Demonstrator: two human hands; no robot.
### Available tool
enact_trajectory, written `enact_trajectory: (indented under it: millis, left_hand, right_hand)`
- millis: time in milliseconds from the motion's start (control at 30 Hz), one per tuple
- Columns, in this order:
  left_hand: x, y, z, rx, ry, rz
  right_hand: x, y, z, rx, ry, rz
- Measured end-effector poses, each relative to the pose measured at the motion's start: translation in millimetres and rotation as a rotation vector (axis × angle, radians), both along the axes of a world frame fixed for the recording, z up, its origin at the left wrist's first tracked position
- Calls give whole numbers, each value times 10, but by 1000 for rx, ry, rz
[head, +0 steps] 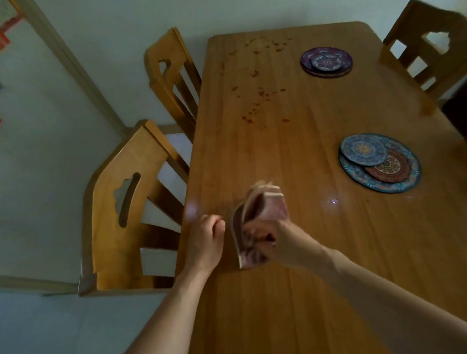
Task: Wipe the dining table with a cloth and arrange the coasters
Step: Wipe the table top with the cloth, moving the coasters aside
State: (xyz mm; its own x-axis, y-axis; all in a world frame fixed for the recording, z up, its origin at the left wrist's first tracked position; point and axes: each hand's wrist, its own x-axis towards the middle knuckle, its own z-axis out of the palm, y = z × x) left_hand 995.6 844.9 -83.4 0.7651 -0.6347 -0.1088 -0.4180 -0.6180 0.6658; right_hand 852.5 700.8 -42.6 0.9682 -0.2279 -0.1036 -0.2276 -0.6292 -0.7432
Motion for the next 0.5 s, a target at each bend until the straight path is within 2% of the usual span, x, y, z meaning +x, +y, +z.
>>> enact_trajectory:
  millis: [67, 200, 233, 333, 400, 500]
  left_hand:
    - [40, 4, -58, 27, -29, 23]
    - [74, -3, -259, 103, -196, -33]
    - [42, -1, -318, 124, -216, -40]
    - [-77, 23, -503, 144, -281, -28]
    - [-104, 38, -558, 150, -340, -14]
    - [-115, 28, -538, 177, -362, -9]
  right_hand:
    - [44, 66, -70, -143, -5, 37]
    - [120, 13, -211, -409, -179, -276]
    - [151, 17, -261, -414, -113, -273]
    - [259, 164, -535, -434, 267, -164]
    - [301, 245, -720, -530, 342, -183]
    - [355, 9, -802, -601, 357, -287]
